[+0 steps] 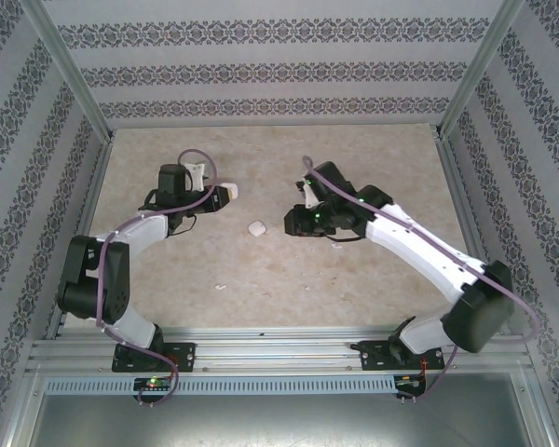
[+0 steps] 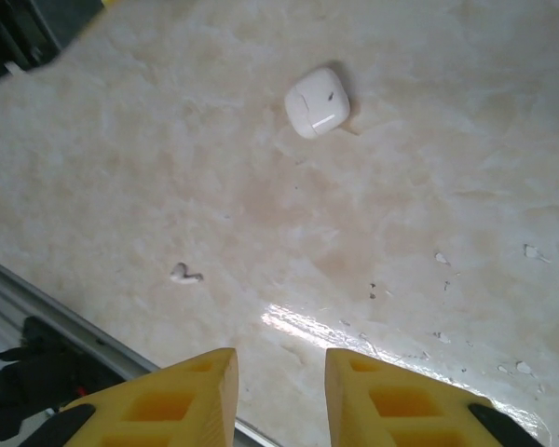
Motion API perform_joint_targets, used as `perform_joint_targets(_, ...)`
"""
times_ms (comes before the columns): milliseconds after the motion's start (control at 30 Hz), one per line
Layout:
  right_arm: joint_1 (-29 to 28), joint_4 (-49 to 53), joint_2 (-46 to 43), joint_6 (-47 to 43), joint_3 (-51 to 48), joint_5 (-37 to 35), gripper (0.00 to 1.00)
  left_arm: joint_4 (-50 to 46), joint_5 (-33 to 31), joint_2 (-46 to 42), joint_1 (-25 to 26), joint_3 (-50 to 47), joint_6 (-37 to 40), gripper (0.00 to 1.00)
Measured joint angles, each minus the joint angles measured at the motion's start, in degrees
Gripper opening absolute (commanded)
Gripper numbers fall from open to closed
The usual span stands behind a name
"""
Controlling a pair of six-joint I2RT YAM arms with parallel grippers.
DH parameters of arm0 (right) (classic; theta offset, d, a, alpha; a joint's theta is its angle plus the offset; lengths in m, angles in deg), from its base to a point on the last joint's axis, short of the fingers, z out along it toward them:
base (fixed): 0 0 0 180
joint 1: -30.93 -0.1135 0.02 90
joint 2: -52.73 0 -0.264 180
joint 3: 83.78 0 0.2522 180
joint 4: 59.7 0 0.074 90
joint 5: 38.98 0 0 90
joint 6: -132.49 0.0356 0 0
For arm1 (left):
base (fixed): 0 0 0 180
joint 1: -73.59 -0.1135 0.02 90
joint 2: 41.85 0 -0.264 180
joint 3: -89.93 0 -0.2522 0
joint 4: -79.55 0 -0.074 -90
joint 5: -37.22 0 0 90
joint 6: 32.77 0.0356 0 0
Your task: Insert the wireless bluetooth earbuds into the charging case
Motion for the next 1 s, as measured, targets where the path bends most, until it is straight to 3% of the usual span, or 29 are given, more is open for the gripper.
perform_joint_targets(233,-2.0,-1.1,9.7,0.0,5.3,-1.3,0.32,-3.7,-1.2,7.0,-1.2,1.7,0.2,0.14)
perform_joint_targets(533,-3.7,-1.7,17.8,0.0,11.0,-1.5,0.35,-7.1,-2.3,10.2,-2.7,3.0,2.3,0.48)
perform_joint_targets(633,-3.8,-1.7,19.0,0.0,11.9,-1.5,0.37,-8.3,-3.3,10.1,-3.0,3.9,3.4,0.55)
perform_joint_targets(1000,-4.2,-0.3,19.5,0.0,12.9,-1.8,0.46,-16.0,-8.3,2.6,-3.3,5.7,9.3,0.61)
